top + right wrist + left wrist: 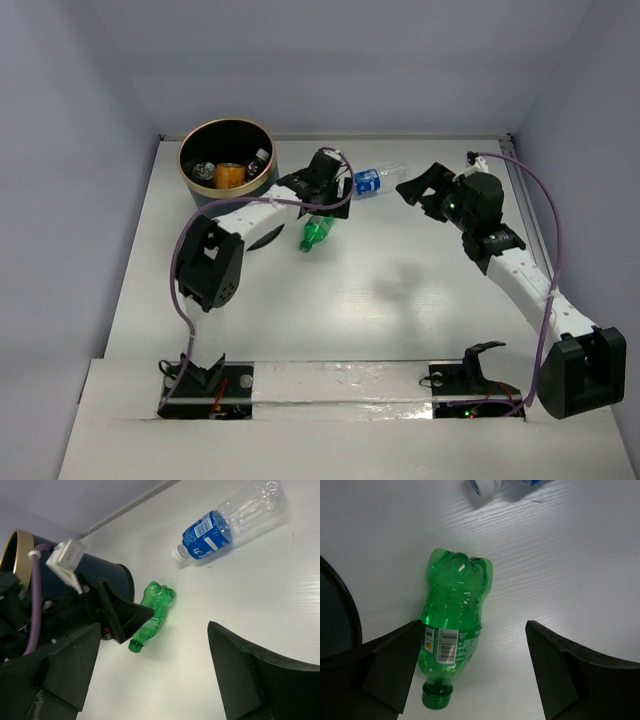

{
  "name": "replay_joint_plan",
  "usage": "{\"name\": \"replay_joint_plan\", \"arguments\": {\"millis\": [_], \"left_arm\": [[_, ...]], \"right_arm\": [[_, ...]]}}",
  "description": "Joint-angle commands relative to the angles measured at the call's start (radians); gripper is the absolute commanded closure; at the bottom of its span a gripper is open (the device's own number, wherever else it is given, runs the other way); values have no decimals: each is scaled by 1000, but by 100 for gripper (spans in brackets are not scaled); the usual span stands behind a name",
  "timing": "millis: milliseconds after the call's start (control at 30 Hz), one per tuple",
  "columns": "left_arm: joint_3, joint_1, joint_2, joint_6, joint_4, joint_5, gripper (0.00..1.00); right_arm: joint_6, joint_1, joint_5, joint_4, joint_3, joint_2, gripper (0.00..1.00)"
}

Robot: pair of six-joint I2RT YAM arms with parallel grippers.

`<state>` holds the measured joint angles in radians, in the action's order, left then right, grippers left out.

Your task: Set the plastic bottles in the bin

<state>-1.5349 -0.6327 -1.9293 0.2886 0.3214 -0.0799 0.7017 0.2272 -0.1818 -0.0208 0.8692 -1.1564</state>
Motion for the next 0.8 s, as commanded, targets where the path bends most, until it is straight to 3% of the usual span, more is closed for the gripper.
{"name": "replay_joint_plan", "arguments": {"millis": [0, 200, 433, 533, 700, 767], "left_arm": [[-79, -1, -49, -43, 41, -43, 19], [-194, 8, -169, -71, 85, -55, 18], [-131, 18, -188, -45, 44, -29, 20], [-81, 18, -159, -29, 15, -12, 26], [1, 18, -96, -6, -31, 37, 47], [44, 18, -48, 10, -57, 75, 49]], "right_arm": [[-24, -35, -62, -34, -16, 12, 6], [-4, -81, -107, 4, 40, -98, 0], [24, -81, 80, 176, 278, -333, 0], [68, -81, 120, 223, 396, -451, 0], [140, -81, 172, 321, 563, -630, 0], [185, -81, 170, 346, 611, -705, 0]]}}
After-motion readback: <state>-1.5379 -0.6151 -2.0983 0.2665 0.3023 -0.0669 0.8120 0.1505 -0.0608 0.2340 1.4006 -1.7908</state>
